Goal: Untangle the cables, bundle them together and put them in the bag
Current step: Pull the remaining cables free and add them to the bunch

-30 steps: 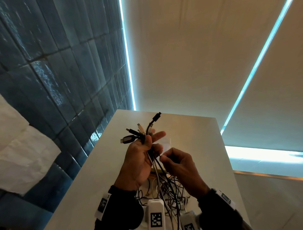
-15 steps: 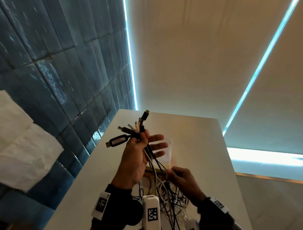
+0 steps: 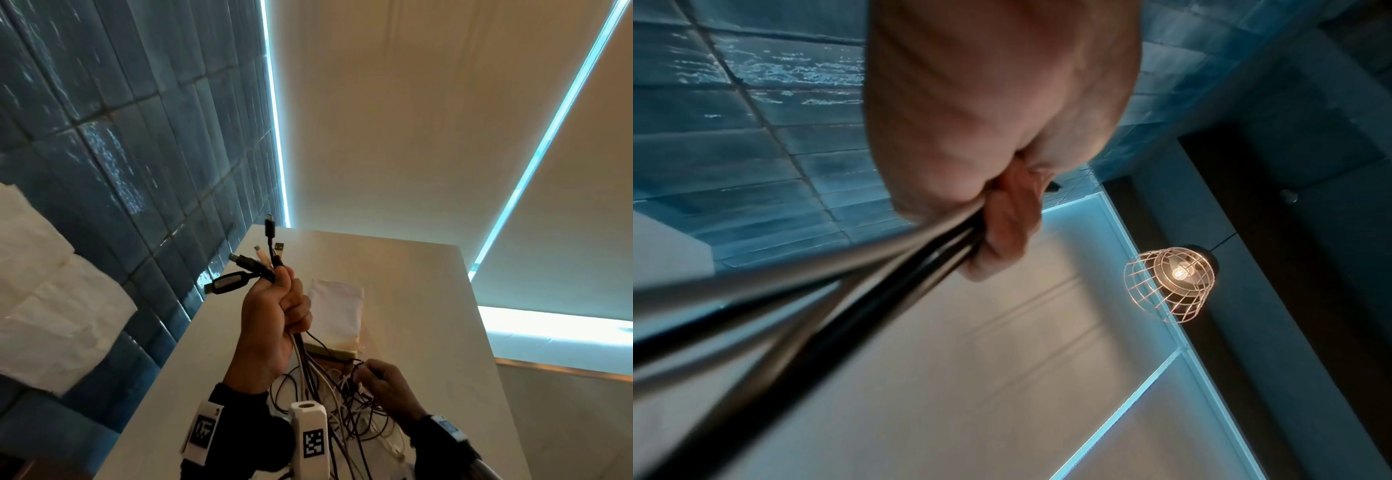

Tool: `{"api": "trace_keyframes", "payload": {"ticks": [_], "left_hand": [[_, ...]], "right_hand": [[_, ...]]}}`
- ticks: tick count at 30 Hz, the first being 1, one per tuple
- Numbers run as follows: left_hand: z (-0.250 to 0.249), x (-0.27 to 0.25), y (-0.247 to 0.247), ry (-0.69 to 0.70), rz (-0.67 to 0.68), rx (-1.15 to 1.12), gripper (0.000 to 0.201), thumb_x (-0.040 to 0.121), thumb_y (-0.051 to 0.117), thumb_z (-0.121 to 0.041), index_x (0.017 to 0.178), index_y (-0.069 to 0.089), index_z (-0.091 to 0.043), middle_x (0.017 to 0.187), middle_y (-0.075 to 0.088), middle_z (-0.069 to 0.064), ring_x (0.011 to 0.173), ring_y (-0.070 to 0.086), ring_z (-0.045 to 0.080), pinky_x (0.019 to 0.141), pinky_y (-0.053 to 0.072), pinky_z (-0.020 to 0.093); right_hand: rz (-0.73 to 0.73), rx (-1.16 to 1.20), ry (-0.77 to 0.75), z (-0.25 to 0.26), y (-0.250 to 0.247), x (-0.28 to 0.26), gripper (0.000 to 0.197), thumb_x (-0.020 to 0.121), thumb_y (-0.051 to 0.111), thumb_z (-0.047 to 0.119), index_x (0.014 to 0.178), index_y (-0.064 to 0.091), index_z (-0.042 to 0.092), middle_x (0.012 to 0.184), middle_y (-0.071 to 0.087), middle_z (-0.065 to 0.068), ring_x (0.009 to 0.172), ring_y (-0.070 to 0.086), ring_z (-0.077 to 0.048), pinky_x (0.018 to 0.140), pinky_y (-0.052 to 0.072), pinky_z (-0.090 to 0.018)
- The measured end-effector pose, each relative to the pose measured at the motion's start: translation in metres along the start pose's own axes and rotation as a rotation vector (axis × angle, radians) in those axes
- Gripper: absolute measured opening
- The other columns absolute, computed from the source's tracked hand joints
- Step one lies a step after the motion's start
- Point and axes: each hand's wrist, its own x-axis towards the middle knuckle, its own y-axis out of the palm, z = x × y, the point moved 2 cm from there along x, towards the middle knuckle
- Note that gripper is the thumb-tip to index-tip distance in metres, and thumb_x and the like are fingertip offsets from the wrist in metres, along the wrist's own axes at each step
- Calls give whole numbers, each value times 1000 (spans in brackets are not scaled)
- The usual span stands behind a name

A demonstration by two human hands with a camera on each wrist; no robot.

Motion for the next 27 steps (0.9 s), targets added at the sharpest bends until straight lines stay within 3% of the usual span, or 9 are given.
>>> {"api": "trace_keyframes", "payload": {"ticks": [5, 8, 10, 13, 16, 19, 21, 23, 27], "left_hand": [[9, 2, -6, -107, -93, 110, 29, 104, 31, -19, 77, 39, -15, 52, 36, -2, 37, 24, 7, 40, 18, 21], [16, 2, -4, -182, -116, 195, 27, 105, 29, -19, 81, 39, -13, 56, 55, 5, 38, 41, 13, 38, 28, 20], [19, 1, 0, -215, -98, 247, 28, 106, 27, -21, 86, 43, -11, 70, 69, 14, 48, 57, 20, 41, 41, 24], [18, -2, 5, -196, -44, 269, 33, 106, 24, -22, 93, 51, -8, 96, 72, 23, 73, 67, 29, 65, 58, 38], [13, -2, 8, -151, -1, 166, 39, 105, 25, -22, 85, 55, -8, 98, 72, 22, 96, 68, 35, 86, 52, 48], [9, -3, 11, -105, 54, -78, 31, 102, 31, -21, 81, 51, -11, 82, 70, 13, 75, 68, 25, 74, 53, 40], [8, -1, 11, -59, 78, -145, 23, 98, 36, -22, 82, 49, -13, 70, 57, 4, 56, 51, 15, 59, 44, 29], [7, 1, 12, -8, 85, -143, 22, 98, 36, -22, 81, 47, -15, 63, 42, -3, 49, 34, 9, 51, 34, 24], [6, 1, 8, 41, 57, -95, 27, 101, 32, -22, 79, 46, -16, 59, 28, -6, 46, 22, 7, 44, 26, 21]], "right_hand": [[-203, 207, -51, 63, -23, 11, 23, 91, 62, 14, 71, 71, 13, 50, 46, 8, 51, 36, -12, 50, 28, -27], [-129, 338, -190, 112, -29, 5, 18, 92, 62, 13, 76, 71, 10, 54, 41, -1, 51, 32, -15, 47, 25, -27], [-31, 382, -274, 134, -27, -2, 15, 90, 64, 14, 77, 70, 8, 55, 40, -5, 49, 31, -14, 45, 25, -24], [79, 429, -333, 146, -26, -10, 15, 88, 62, 15, 79, 68, 5, 56, 42, -3, 48, 31, -11, 45, 27, -20], [157, 396, -331, 139, -26, -14, 16, 89, 61, 15, 80, 67, 3, 57, 46, 2, 49, 32, -9, 46, 28, -18], [209, 362, -255, 130, -22, -16, 22, 91, 60, 18, 83, 65, -3, 56, 45, 4, 48, 34, -7, 46, 30, -17], [210, 367, -178, 124, -18, -14, 24, 95, 56, 13, 85, 61, -8, 54, 43, 5, 45, 35, -4, 44, 31, -14], [203, 370, -121, 114, -14, -10, 21, 97, 51, 6, 86, 59, -9, 53, 49, 8, 43, 42, 2, 44, 34, -9], [170, 276, -78, 86, -4, -2, 26, 97, 53, 11, 82, 62, -7, 65, 53, -11, 45, 42, 2, 45, 32, -9]]}}
